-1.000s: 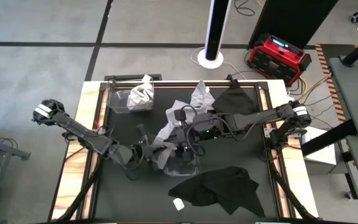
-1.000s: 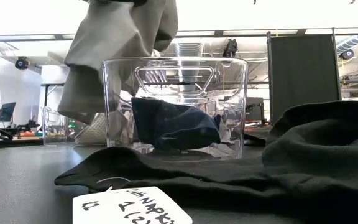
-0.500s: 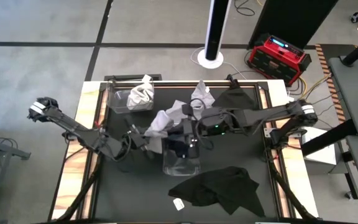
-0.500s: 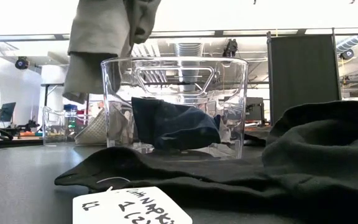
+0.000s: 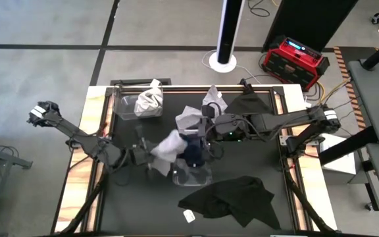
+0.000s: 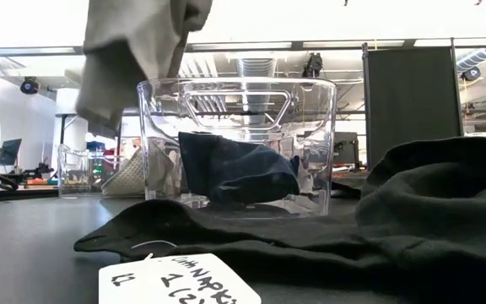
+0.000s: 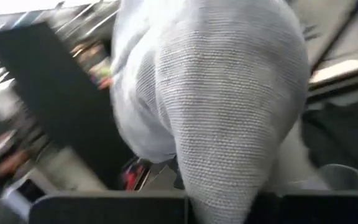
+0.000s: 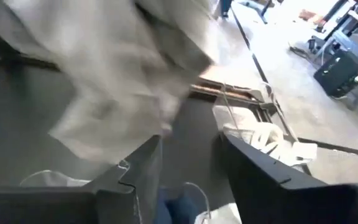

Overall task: Sort towels by color in basket
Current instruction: Put the bottom gray towel into the top transparent bin

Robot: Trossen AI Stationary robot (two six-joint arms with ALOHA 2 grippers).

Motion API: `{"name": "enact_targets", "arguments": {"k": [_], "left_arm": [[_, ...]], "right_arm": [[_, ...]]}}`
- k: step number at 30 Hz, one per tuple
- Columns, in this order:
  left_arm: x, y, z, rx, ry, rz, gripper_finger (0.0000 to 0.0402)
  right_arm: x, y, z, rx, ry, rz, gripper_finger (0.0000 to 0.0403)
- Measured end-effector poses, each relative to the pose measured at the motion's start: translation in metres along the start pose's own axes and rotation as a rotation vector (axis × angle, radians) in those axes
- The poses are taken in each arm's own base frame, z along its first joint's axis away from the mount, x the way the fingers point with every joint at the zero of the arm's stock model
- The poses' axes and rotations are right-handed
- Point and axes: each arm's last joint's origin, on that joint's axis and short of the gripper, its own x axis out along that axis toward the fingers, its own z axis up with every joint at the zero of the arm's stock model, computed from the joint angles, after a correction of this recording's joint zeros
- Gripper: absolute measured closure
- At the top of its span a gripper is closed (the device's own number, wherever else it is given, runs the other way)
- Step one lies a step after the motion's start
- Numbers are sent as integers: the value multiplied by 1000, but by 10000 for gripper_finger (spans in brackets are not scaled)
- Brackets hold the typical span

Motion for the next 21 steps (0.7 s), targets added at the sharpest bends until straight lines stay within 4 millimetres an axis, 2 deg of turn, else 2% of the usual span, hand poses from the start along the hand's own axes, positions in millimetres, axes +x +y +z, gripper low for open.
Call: {"name": "enact_targets", "arguments": {"k": [4, 11, 14, 17, 21], "left_arm": [[-11, -4, 7, 86, -79, -124, 401], [-15, -2, 9, 85, -87, -105, 401], [-15, 7, 12, 74, -22, 111, 401], [-18, 20, 11, 71, 130, 397, 401], [-17, 48, 6, 12, 309, 706, 401]], "right_arm": [[2, 6, -2, 3, -56, 59, 259], [13, 28, -6, -34, -300, 206, 289], [19, 31, -15, -28, -262, 180, 305], [17, 28, -19, -3, -204, 102, 323], [11, 25, -23, -12, -127, 68, 344]]}}
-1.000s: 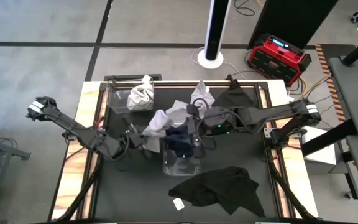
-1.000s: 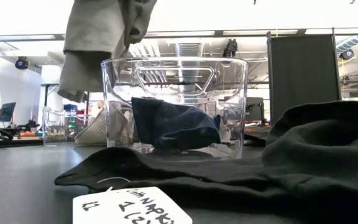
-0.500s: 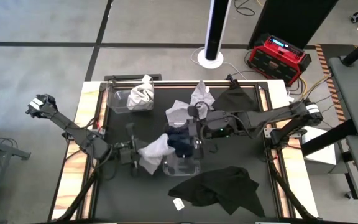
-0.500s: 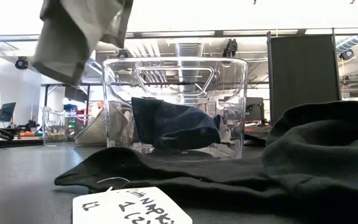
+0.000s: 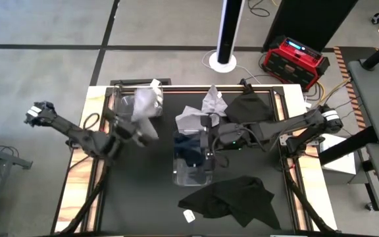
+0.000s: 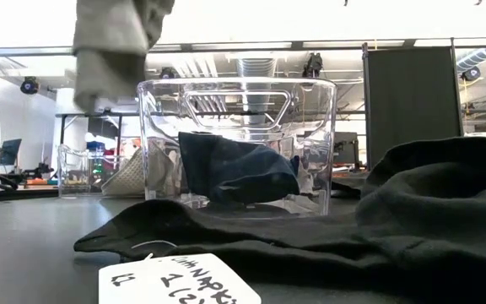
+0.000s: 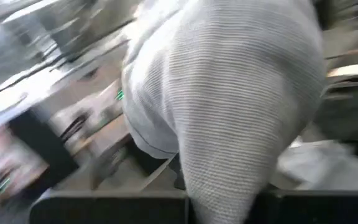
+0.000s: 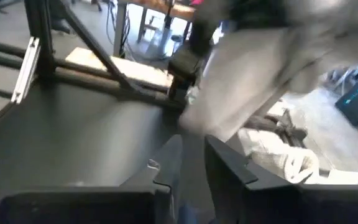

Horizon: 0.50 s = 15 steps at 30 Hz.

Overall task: Sort towels by color in basket
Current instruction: Put the bottom gray towel into the top transparent bin

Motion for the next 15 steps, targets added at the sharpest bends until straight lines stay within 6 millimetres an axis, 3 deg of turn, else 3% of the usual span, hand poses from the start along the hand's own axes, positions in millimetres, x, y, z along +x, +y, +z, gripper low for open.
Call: {"name": "enact_targets", "arguments": {"k": [9, 15], "left_arm": [[69, 28, -8, -29, 21, 142, 402], [118, 49, -31, -41, 138, 325, 402]], "right_arm": [[0, 2, -10, -19, 79, 18, 364], [-7, 3, -19, 1, 141, 28, 365]]}}
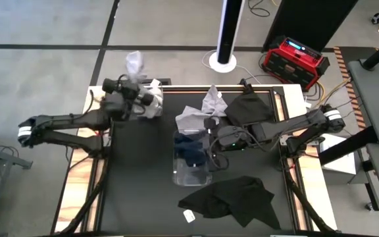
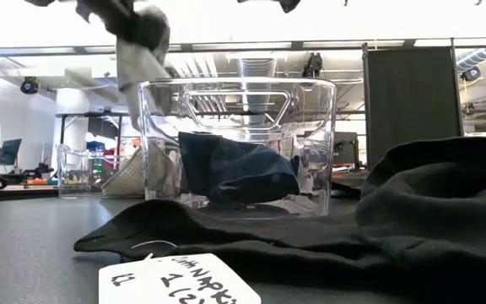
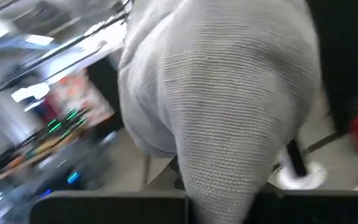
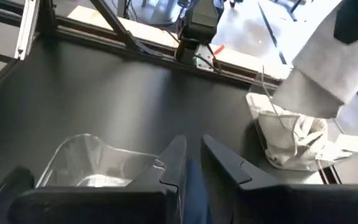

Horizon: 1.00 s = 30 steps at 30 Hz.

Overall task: Sort towels by color in basket
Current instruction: Put the bottom gray towel into the top transparent bin

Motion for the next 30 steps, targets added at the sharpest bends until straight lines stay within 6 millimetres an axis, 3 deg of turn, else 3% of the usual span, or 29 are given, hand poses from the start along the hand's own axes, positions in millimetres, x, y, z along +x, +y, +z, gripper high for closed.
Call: {"name": "enact_targets", "arguments": {"k": [7, 13, 19, 30], "left_arm": [[48, -5, -34, 64, 157, 36, 401], [75, -2, -50, 30, 221, 45, 401], [87, -3, -62, 80, 281, 65, 401], [90, -18, -95, 301, 470, 167, 401]], "right_arm": [[-25, -5, -12, 16, -39, -52, 365], [-44, -8, -29, 44, -175, -88, 365], [-56, -8, -43, 88, -253, -101, 365], [-51, -6, -51, 113, -257, -99, 365]]}}
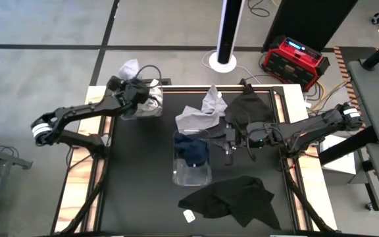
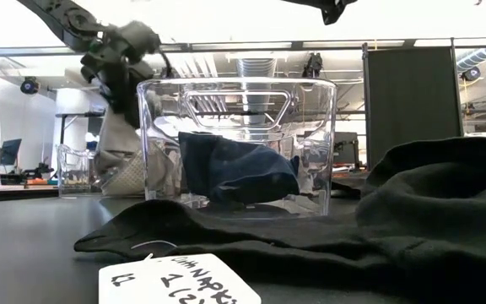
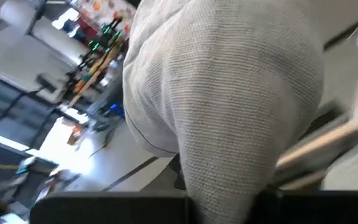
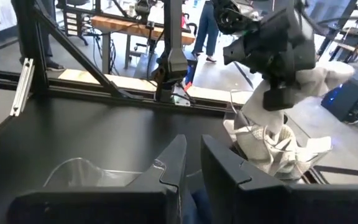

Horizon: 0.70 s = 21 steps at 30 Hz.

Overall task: Sort towels by color in basket
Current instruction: Put the bottom gray towel into the top transparent bin

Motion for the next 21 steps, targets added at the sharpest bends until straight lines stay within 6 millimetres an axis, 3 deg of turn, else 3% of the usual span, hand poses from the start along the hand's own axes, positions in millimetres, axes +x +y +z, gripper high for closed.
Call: {"name": "enact_targets", "arguments": {"k": [9, 14, 21], "left_arm": [[-1, -5, -28, 81, 155, -108, 401], [-4, -8, -33, 110, 219, -286, 401], [-6, 1, -34, 182, 286, -281, 401]], "right_arm": [[0, 0, 0, 19, 0, 0, 365], [0, 0, 0, 30, -4, 0, 365], [0, 0, 0, 42, -5, 0, 365]]}}
